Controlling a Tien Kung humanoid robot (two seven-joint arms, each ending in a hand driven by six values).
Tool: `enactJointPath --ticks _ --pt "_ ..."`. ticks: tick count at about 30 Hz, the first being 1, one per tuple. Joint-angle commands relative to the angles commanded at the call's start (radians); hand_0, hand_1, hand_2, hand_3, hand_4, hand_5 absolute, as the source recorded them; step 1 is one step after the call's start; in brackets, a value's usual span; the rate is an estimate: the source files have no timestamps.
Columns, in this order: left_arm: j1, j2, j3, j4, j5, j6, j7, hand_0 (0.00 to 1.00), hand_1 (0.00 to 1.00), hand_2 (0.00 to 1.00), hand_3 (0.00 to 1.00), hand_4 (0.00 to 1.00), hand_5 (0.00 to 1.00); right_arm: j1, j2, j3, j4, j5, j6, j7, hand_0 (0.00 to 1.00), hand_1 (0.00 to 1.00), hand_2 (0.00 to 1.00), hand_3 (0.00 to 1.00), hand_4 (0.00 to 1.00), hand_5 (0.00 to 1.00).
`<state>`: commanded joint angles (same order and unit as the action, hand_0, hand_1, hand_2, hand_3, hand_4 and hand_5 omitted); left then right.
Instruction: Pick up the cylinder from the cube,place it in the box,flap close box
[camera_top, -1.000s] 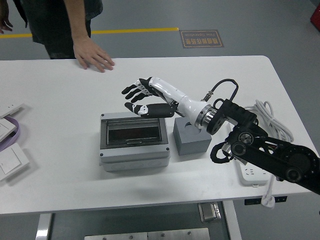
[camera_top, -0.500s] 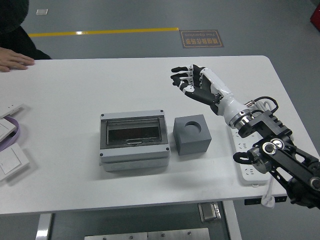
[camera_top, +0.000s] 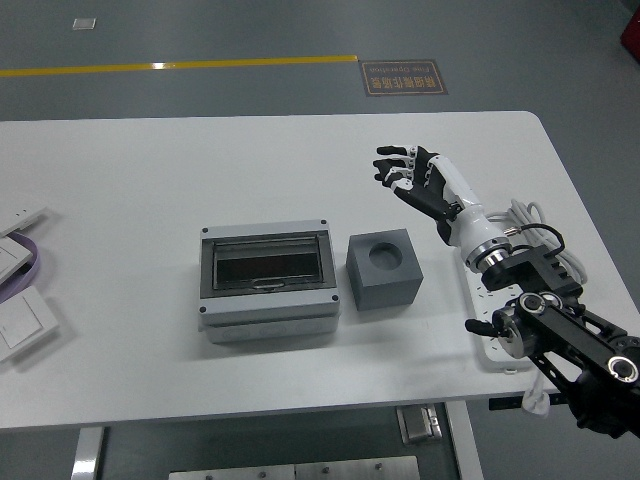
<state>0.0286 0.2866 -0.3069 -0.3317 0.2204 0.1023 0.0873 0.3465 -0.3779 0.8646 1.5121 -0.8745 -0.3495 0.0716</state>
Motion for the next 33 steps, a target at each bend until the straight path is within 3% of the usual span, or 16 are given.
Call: enactJointPath --ticks 8,19,33 --pt "0.019 0.006 0.072 -0.017 0.004 -0.001 0.012 0.603 0.632 0.611 0.619 0.72 0.199 -0.018 -0.006 0.014 -0.016 0.051 0.01 0.015 0.662 0.63 0.658 0.65 0.682 0.271" --pt "-0.01 0.012 0.048 -0.005 -0.008 -0.001 0.005 0.604 0.632 0.611 0.619 0.72 0.198 -0.008 -0.008 0.019 -0.011 0.074 -0.016 0.026 0.643 0.62 0.648 0.644 0.695 0.272" --pt "-0.032 0.013 0.037 0.005 -0.019 -0.002 0.001 0.604 0.633 0.612 0.62 0.721 0.2 -0.003 -0.008 0.012 -0.055 0.121 0.019 0.028 0.657 0.65 0.687 0.706 0.727 0.274"
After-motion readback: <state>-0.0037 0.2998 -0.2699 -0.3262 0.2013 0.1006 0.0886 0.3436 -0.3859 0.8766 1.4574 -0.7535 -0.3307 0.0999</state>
